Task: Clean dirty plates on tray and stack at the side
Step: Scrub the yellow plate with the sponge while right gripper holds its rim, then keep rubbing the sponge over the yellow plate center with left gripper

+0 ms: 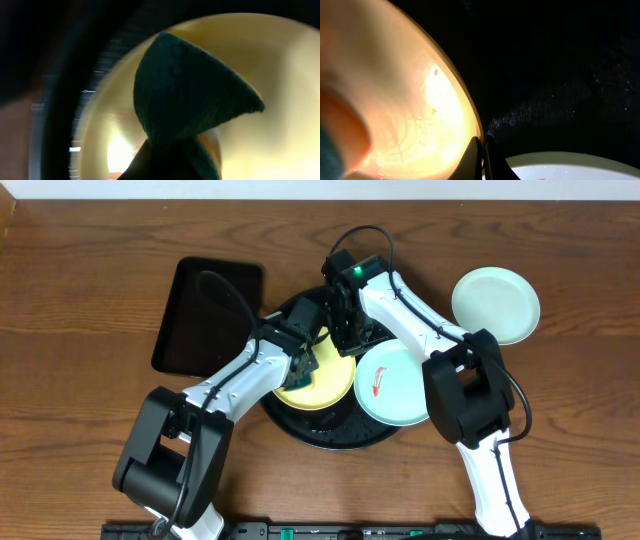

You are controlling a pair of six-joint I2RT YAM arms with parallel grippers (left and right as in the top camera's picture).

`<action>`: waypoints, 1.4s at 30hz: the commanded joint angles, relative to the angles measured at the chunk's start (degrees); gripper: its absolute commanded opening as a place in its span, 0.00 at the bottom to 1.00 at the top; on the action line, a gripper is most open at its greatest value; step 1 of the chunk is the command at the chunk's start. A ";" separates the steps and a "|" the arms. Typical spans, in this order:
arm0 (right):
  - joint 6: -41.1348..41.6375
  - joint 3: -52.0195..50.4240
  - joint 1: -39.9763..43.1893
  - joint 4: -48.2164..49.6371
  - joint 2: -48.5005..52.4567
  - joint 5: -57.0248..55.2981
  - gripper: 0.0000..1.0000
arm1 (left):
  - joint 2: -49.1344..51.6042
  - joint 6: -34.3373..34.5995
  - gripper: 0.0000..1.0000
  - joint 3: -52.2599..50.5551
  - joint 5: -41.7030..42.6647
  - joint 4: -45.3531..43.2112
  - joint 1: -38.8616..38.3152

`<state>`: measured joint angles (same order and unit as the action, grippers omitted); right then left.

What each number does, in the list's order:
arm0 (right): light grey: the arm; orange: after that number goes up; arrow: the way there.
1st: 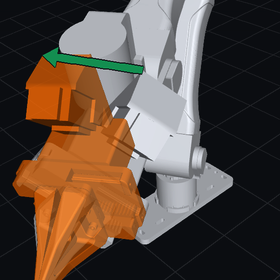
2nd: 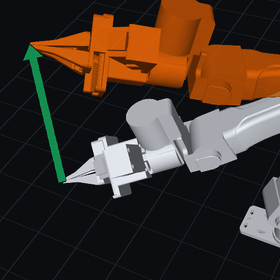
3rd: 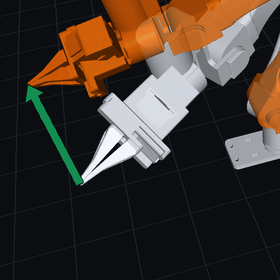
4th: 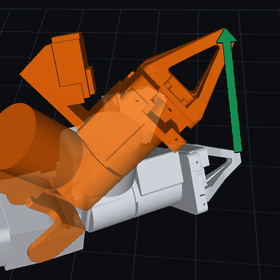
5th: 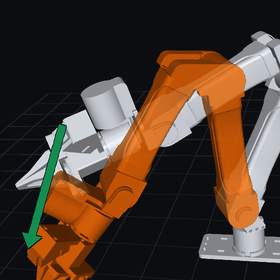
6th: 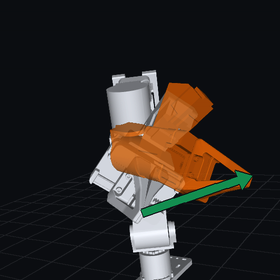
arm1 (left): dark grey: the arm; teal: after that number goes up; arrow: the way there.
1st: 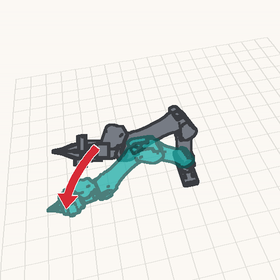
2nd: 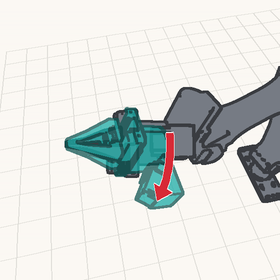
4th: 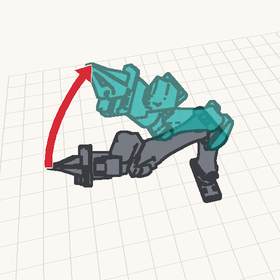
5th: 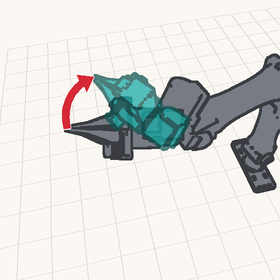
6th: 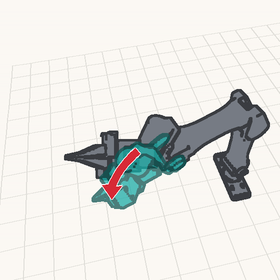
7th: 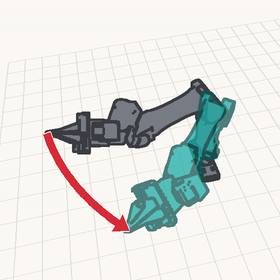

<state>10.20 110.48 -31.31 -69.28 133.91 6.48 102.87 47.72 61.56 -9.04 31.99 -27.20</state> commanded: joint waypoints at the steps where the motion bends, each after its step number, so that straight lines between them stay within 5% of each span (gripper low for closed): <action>1: -0.66 0.28 0.52 -0.26 0.26 -3.28 0.01 | 1.16 -1.66 0.07 -1.42 -14.23 4.07 0.76; 8: -0.66 0.31 0.52 -0.31 0.26 -3.28 0.01 | 0.79 -2.67 0.07 0.26 -15.72 1.77 0.76; 18: -0.66 0.28 0.52 -0.39 0.26 -3.28 0.01 | -0.59 -9.86 0.07 0.31 -11.34 -17.77 0.76; 25: -0.66 0.28 0.52 -0.17 0.26 -3.48 0.01 | -5.75 -15.17 0.07 0.28 -8.59 -17.25 0.70; 33: -0.63 0.28 0.52 -0.13 0.26 -3.43 0.01 | -7.69 -8.94 0.07 -1.16 -0.13 -8.37 0.70; 42: -0.61 0.28 0.52 -0.31 0.26 -3.41 0.01 | -3.04 -3.93 0.07 -4.35 11.26 -12.76 0.70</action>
<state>10.22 110.48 -31.29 -69.30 133.91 6.04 97.86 41.85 57.78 -2.87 20.23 -26.68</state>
